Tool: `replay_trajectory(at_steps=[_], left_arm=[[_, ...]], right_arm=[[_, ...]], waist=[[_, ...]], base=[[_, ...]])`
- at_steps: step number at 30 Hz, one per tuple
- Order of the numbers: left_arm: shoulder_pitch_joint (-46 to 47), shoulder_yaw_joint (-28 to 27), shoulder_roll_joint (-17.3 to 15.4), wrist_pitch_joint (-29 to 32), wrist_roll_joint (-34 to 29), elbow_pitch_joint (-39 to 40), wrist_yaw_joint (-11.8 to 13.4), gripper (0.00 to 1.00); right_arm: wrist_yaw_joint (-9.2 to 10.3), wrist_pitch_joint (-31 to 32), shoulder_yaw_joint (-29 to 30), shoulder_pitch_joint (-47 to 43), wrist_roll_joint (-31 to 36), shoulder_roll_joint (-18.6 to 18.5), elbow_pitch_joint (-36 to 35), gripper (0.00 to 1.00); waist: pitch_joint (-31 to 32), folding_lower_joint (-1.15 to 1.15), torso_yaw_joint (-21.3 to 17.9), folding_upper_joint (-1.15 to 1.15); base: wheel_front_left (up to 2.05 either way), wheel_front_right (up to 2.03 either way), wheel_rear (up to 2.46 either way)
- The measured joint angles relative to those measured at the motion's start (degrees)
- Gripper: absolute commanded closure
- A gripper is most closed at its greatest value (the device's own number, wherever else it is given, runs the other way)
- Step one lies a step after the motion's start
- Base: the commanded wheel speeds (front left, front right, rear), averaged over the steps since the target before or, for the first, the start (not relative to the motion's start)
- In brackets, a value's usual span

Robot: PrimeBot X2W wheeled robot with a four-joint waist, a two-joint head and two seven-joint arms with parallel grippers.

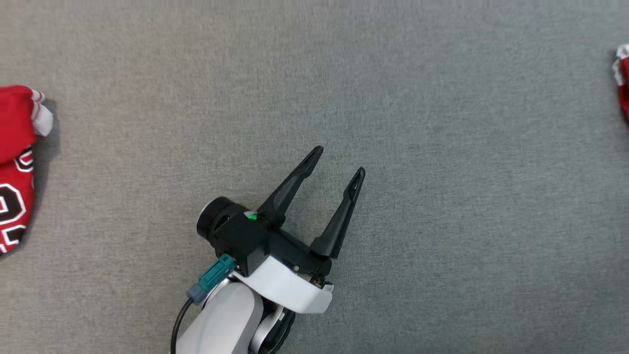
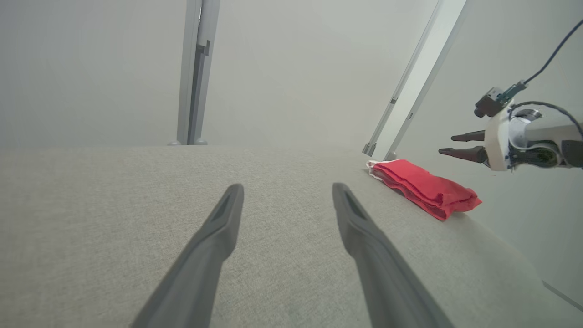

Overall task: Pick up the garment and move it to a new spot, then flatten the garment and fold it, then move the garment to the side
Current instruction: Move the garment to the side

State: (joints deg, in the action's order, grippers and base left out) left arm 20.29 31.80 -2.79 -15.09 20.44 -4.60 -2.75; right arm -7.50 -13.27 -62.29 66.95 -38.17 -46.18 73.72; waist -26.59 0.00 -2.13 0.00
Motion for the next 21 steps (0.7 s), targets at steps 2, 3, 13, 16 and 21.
replay_trajectory(at_steps=[2,3,13,16,21], left_arm=[[-0.8,-0.1,0.0,0.0,0.7,-0.1,0.4,0.0],[-1.2,-0.4,0.0,0.0,1.0,-0.1,0.7,0.0],[-7.0,-7.7,-0.1,0.0,0.7,-1.4,4.6,0.0],[-9.4,-9.8,0.0,0.0,0.3,-1.9,5.3,0.0],[-13.6,-13.4,0.0,0.0,-0.3,-3.4,5.9,0.0]], right_arm=[[0.0,-0.6,2.0,-0.4,-0.8,1.3,0.2,0.0],[0.0,-1.0,2.3,-0.8,-0.5,2.5,0.2,0.0],[0.0,-1.7,17.1,-9.4,-0.3,12.7,-14.8,0.0],[0.0,-1.7,23.4,-15.2,2.6,14.4,-21.1,0.0],[0.0,-1.8,34.2,-26.8,8.1,19.7,-31.3,0.0]], waist=[[1.7,0.0,0.1,0.0],[2.7,0.0,0.2,0.0],[14.6,0.0,0.6,0.0],[18.4,0.0,1.0,0.0],[24.1,0.0,1.8,0.0]], base=[[0.0,0.0,0.0],[0.0,0.0,0.0],[0.0,0.0,0.0],[0.0,0.0,0.0],[0.0,0.0,0.0]])
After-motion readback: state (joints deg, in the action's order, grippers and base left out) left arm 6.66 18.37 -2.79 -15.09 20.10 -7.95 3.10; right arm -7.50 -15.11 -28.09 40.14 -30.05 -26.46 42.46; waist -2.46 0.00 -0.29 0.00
